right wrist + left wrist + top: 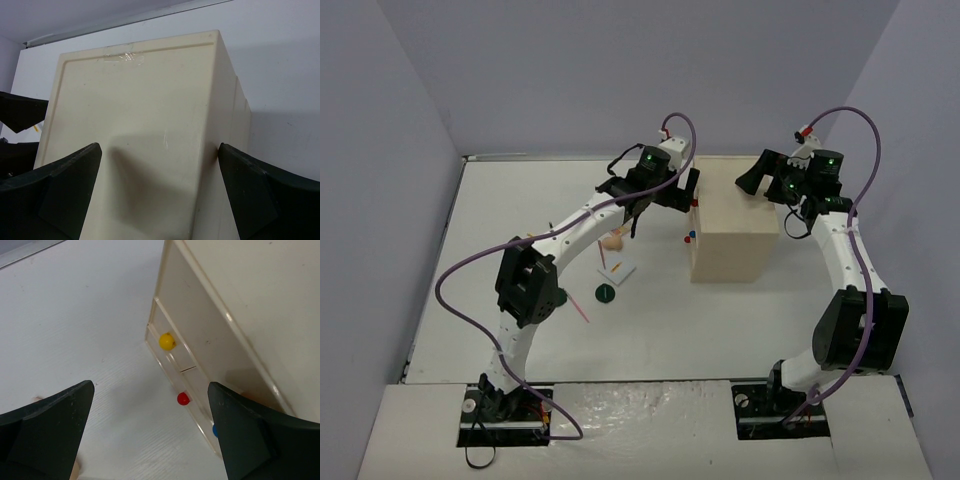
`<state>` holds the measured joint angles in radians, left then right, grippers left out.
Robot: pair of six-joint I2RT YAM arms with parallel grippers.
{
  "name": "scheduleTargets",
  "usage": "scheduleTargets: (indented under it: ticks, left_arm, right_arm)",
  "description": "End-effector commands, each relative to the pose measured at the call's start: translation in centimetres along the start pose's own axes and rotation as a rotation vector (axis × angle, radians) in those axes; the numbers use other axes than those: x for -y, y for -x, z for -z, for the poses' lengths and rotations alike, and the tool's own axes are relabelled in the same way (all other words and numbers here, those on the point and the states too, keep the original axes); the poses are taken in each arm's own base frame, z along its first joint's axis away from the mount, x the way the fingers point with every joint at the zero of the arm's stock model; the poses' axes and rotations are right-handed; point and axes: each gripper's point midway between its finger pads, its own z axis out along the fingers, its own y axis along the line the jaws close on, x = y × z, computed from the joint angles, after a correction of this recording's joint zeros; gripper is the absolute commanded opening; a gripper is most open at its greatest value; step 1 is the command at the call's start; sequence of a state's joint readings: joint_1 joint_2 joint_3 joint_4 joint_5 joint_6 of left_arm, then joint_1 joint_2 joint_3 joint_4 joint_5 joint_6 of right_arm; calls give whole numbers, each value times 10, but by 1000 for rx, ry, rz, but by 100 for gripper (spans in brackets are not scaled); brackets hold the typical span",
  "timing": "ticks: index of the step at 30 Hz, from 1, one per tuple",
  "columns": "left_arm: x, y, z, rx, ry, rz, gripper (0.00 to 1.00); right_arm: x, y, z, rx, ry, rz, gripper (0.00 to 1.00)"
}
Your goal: Organize the makeup
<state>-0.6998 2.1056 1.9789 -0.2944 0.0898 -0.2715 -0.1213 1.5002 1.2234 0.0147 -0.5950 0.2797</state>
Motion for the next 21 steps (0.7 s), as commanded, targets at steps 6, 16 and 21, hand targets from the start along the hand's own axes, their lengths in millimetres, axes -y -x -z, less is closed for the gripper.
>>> scheduleTargets:
  ticks: [6, 16, 21]
  left_arm:
    - [41, 68, 16, 175, -96, 34, 97]
    - [-10, 86, 76, 237, 37, 98, 97]
    - [-32, 77, 97, 230, 7, 223, 97]
  right_arm:
    - [-27, 5, 0, 23, 82, 32, 99]
    - [-20, 47, 22, 106, -54, 136, 100]
    - [-18, 86, 46, 204, -166, 240, 100]
